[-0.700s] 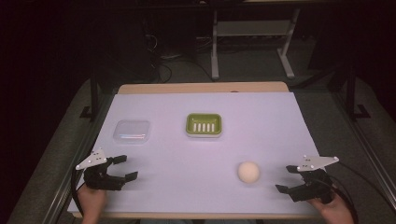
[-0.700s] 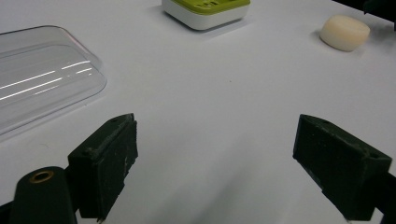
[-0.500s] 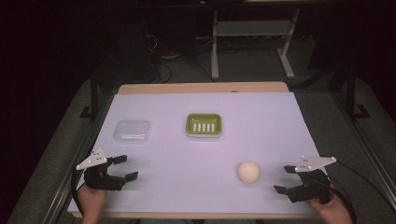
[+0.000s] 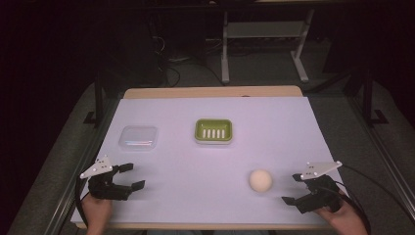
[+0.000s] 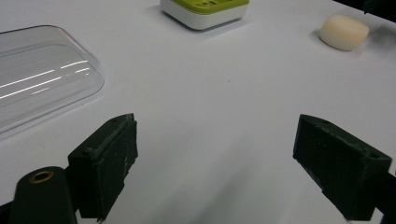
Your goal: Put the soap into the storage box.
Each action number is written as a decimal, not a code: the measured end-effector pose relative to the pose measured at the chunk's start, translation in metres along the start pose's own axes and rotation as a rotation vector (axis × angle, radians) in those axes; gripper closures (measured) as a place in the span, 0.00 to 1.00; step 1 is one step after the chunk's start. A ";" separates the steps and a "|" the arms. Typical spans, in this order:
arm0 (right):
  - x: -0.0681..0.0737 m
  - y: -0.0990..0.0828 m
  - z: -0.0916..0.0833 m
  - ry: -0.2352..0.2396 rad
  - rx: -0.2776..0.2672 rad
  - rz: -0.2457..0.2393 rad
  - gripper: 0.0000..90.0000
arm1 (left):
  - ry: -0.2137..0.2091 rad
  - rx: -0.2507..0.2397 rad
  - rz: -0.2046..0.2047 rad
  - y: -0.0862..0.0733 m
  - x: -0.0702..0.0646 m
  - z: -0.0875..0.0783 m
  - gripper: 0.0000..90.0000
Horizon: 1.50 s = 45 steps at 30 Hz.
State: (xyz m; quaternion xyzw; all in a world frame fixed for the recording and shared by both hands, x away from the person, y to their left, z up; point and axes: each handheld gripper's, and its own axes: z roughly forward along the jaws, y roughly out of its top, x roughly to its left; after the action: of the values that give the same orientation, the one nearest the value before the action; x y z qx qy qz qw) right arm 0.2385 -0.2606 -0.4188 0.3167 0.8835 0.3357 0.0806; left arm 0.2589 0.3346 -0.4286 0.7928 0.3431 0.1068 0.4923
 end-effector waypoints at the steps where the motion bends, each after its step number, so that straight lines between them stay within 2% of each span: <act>1: 0.000 0.000 0.000 0.000 0.000 0.000 0.16 | 0.000 0.000 0.000 0.000 0.000 0.000 0.15; 5: 0.004 0.010 0.000 -0.002 0.009 -0.004 0.15 | 0.003 0.000 -0.005 0.000 0.001 0.000 0.15; 9: 0.008 0.022 0.003 0.014 0.020 -0.048 0.15 | 0.003 -0.005 -0.003 0.000 0.000 0.000 0.15; 11: 0.009 0.024 0.004 0.017 0.022 -0.047 0.15 | 0.003 -0.003 -0.003 0.000 0.000 0.000 0.15; 18: 0.004 0.036 0.008 0.050 0.030 -0.064 0.15 | 0.004 0.001 -0.004 -0.001 0.000 0.000 0.15; 21: 0.003 0.039 0.008 0.048 0.026 -0.070 0.15 | 0.005 0.000 -0.003 -0.001 0.000 0.000 0.15; 26: 0.001 0.047 0.009 0.049 0.040 -0.081 0.15 | 0.004 -0.001 -0.002 -0.001 0.000 0.000 0.15; 33: 0.001 0.063 0.020 0.071 0.072 -0.110 0.15 | 0.003 -0.004 -0.007 -0.001 0.000 0.000 0.15; 38: 0.002 0.067 0.026 0.072 0.082 -0.131 0.15 | 0.002 -0.008 -0.009 -0.001 0.000 0.000 0.15; 45: 0.003 0.067 0.029 0.074 0.083 -0.127 0.15 | -0.005 0.002 0.004 0.001 0.001 0.001 0.15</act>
State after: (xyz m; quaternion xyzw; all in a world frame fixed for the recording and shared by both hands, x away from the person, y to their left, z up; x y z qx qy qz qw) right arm 0.2808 -0.2043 -0.3976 0.2507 0.9173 0.3044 0.0558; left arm 0.2602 0.3339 -0.4286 0.7943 0.3405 0.1053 0.4920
